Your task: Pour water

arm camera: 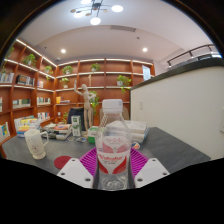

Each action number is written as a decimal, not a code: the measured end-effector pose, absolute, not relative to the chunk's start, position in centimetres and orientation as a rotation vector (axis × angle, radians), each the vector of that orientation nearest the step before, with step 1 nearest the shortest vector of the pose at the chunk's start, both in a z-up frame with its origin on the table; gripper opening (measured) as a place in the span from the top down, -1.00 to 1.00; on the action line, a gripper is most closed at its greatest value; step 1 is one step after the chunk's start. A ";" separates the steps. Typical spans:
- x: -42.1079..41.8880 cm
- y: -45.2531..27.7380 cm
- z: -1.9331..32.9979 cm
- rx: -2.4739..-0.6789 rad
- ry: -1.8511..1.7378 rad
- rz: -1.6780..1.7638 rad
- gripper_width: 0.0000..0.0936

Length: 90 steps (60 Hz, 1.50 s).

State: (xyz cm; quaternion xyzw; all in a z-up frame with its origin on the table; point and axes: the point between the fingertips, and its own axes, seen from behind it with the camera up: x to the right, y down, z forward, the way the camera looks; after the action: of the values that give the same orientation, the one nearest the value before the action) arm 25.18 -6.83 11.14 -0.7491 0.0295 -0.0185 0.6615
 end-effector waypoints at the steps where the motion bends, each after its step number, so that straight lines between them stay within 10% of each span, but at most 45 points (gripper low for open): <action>1: 25.2 -6.8 11.1 -1.692 0.068 -0.045 0.08; 34: 17.5 -3.7 12.6 -1.680 -0.462 -0.507 0.25; 71: 1.4 4.0 20.7 -0.769 -1.529 -1.613 0.25; 90: 0.4 4.8 20.3 -0.643 -1.652 -1.733 0.25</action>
State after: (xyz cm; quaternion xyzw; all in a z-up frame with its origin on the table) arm 0.37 4.83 20.30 -0.2453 -0.6301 -0.6611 0.3252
